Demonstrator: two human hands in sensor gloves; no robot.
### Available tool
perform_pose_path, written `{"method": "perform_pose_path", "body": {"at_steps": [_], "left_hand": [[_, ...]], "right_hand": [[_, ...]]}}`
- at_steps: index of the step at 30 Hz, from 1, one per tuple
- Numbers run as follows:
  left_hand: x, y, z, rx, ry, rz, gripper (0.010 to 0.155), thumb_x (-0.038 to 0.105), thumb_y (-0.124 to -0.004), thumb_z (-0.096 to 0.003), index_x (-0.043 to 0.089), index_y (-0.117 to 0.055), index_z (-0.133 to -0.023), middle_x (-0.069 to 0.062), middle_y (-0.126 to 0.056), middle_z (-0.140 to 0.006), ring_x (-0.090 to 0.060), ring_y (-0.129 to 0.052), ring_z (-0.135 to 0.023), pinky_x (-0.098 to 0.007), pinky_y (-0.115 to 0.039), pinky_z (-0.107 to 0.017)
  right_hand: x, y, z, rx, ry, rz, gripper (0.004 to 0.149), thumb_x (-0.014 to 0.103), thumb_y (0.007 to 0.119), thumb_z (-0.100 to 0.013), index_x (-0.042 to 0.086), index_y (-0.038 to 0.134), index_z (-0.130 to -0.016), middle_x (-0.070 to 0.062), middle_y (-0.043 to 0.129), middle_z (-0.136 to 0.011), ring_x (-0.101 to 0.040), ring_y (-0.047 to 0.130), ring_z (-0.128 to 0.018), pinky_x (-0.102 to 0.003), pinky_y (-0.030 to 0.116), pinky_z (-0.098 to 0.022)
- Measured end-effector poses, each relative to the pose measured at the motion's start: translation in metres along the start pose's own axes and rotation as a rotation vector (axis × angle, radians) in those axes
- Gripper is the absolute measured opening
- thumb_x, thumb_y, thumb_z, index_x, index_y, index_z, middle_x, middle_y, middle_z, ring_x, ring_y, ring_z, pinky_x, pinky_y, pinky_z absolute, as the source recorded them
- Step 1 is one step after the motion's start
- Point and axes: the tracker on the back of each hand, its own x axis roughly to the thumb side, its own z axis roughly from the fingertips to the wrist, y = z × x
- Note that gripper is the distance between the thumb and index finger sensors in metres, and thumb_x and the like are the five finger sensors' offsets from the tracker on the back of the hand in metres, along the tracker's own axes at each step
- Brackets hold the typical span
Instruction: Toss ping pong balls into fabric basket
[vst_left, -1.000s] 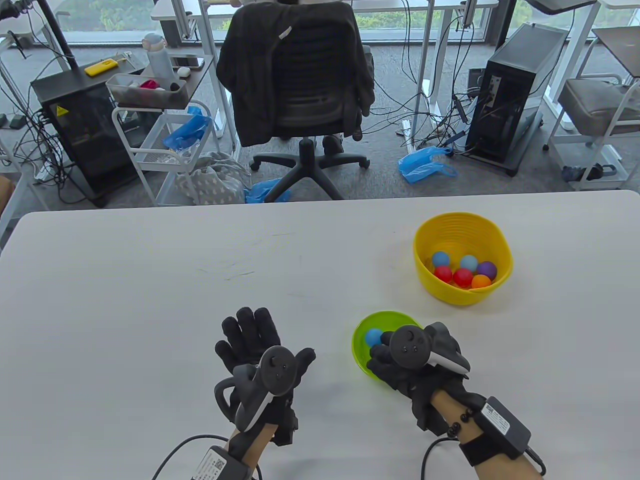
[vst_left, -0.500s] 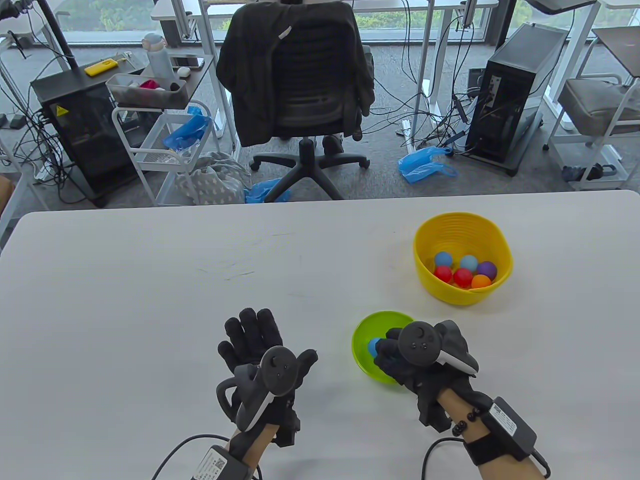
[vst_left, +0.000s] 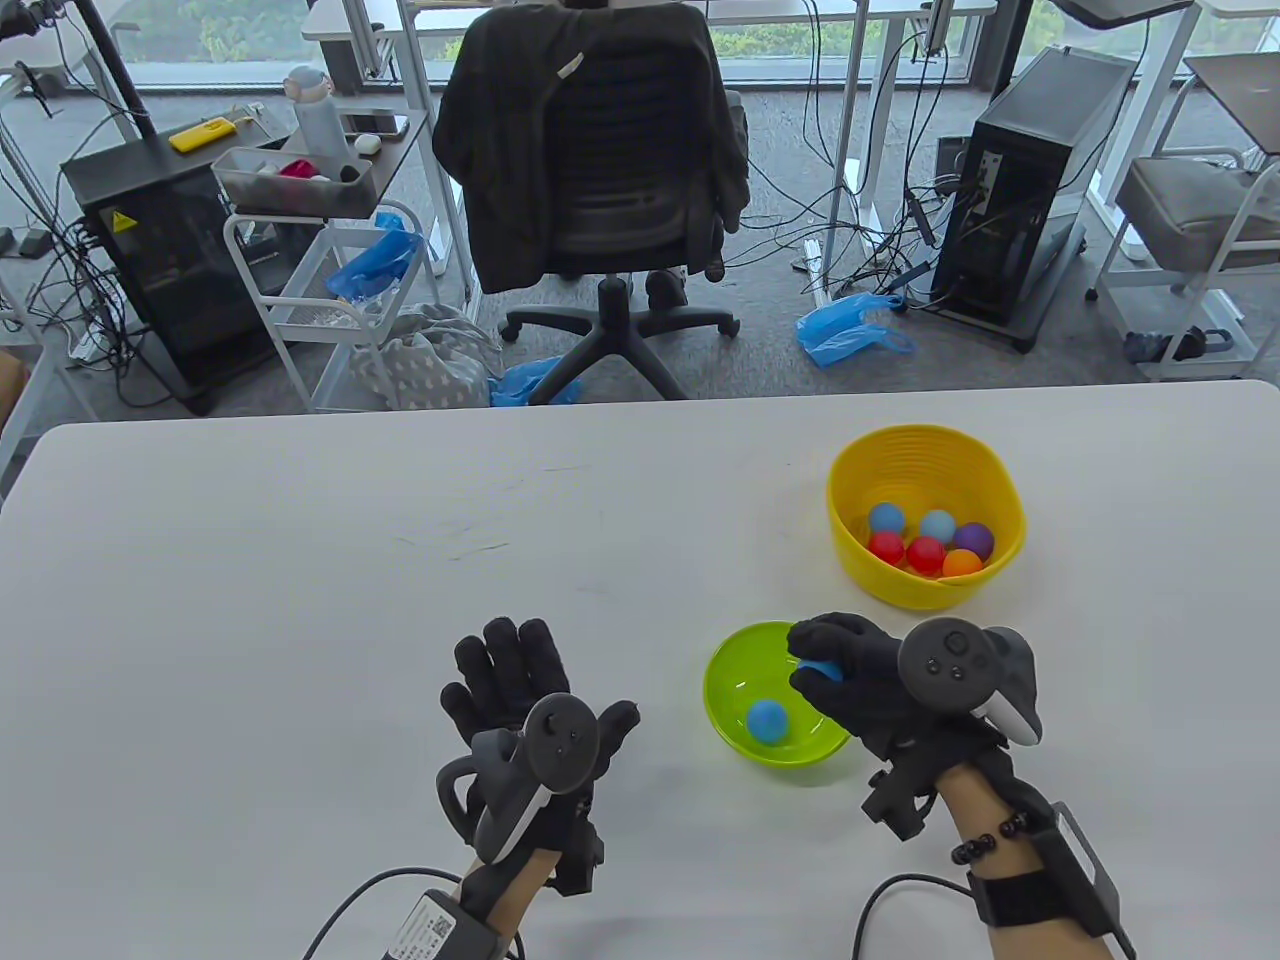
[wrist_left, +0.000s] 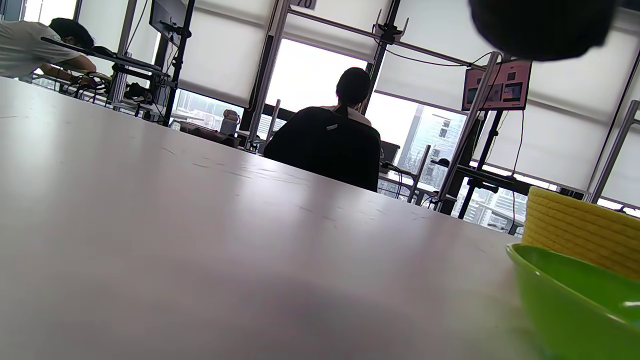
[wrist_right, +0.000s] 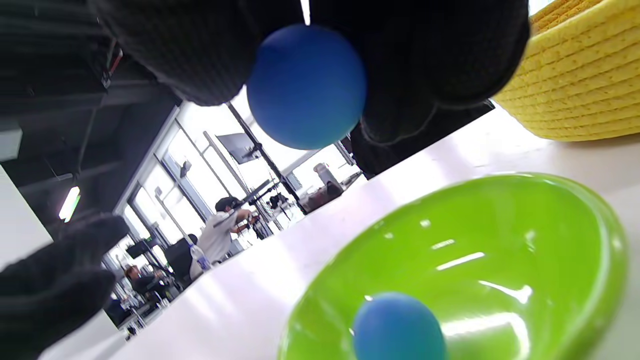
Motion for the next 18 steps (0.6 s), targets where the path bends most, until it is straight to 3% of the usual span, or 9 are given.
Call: {"method": "perform_pose_path", "body": {"at_steps": [8, 18], "left_hand": [[0.002, -0.001, 0.000, 0.002, -0.003, -0.018, 0.107, 0.063, -0.076, -0.0419, 0.009, -0.019, -0.115, -0.022, -0.007, -0.121, -0.054, -0.006, -0.108, -0.076, -0.016, -0.073], [0.001, 0.000, 0.000, 0.011, 0.008, -0.042, 0.107, 0.063, -0.076, -0.0419, 0.009, -0.019, -0.115, -0.022, -0.007, -0.121, -0.054, -0.006, -0.108, -0.076, -0.016, -0.073]], "right_hand": [[-0.022, -0.025, 0.006, -0.168, -0.012, -0.313, 0.050, 0.039, 0.082, -0.054, 0.019, 0.075, -0.100, -0.021, 0.077, -0.099, -0.039, 0.095, -0.068, -0.049, 0.084, -0.050], [-0.075, -0.036, 0.000, -0.274, 0.155, -0.745, 0.052, 0.040, 0.075, -0.060, 0.017, 0.064, -0.105, -0.020, 0.070, -0.104, -0.037, 0.093, -0.075, -0.047, 0.084, -0.055]]}}
